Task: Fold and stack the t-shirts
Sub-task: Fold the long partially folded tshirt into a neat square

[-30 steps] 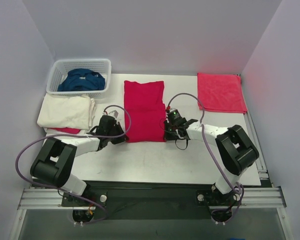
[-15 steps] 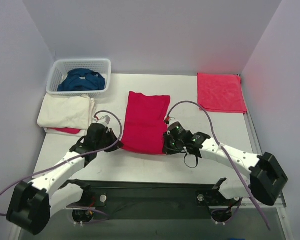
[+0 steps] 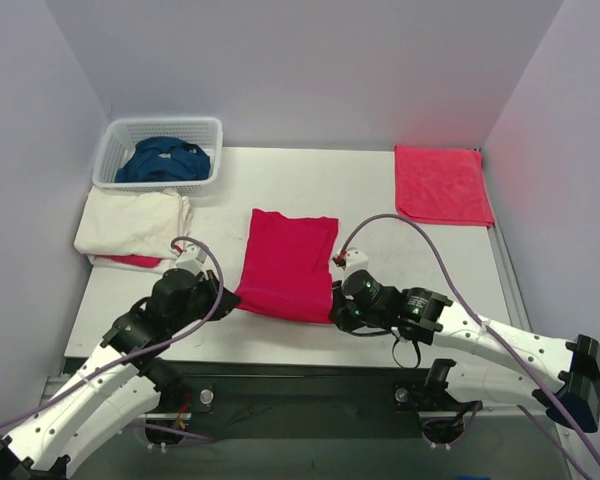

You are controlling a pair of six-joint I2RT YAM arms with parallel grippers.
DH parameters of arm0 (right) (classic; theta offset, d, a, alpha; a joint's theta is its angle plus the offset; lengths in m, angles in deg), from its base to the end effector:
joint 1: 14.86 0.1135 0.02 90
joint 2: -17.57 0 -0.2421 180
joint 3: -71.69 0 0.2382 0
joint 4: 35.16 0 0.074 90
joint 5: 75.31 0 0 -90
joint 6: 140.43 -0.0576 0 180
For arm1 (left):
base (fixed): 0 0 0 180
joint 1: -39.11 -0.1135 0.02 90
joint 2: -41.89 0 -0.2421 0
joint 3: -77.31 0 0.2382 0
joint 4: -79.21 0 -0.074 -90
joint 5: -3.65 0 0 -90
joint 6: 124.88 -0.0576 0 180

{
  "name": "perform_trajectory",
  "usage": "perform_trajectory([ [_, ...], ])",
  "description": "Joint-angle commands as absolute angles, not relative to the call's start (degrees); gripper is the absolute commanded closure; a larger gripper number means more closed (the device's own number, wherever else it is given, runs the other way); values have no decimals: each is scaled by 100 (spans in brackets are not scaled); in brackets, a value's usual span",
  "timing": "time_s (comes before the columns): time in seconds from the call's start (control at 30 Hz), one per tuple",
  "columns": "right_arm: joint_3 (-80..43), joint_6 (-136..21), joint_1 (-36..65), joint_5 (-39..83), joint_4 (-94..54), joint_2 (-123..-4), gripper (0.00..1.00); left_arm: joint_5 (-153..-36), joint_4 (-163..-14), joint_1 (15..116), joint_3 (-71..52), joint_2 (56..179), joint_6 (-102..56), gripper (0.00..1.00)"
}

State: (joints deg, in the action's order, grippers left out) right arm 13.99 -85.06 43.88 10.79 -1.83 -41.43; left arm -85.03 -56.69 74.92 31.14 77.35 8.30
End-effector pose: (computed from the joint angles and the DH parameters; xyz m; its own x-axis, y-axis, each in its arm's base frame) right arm 0.1287 0.2045 0.2409 -0.7108 -0.0783 -0.6990 -0.5103 0.7414 0.4358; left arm 0.1360 -0.0965 0.2258 -0.7150 -0.3277 -0.6175 0.1098 0.8198 -0.5621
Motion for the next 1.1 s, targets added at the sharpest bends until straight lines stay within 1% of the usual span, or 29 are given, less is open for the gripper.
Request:
perform_trajectory([
  [0.0, 1175, -8681, 4709, 441, 360, -3921, 100, -7985, -5053, 7576, 2713, 7397, 968, 100],
  [0.1, 1026, -8716, 4912, 160, 492, -3851, 100, -7880, -4956, 7594, 2625, 7195, 951, 100],
  [0.3, 718, -8523, 4921, -192, 518, -3929, 100, -7783, -5043, 7594, 2440, 7317, 872, 100],
  [0.5, 612, -8400, 4930, 62, 518, -4245, 100, -7756, -4938, 7594, 2615, 7186, 960, 100],
  [0.7, 630, -8461, 4930, 133, 518, -4246, 100, -7642, -4788, 7594, 2686, 7019, 1048, 100],
  [0.87, 454, -8409, 4912, -77, 518, -4395, 100, -7414, -4859, 7594, 2581, 7299, 1021, 100],
  [1.07, 129, -8181, 4588, -105, 370, -4737, 100, -6773, -5236, 7594, 2238, 7870, 1004, 100],
])
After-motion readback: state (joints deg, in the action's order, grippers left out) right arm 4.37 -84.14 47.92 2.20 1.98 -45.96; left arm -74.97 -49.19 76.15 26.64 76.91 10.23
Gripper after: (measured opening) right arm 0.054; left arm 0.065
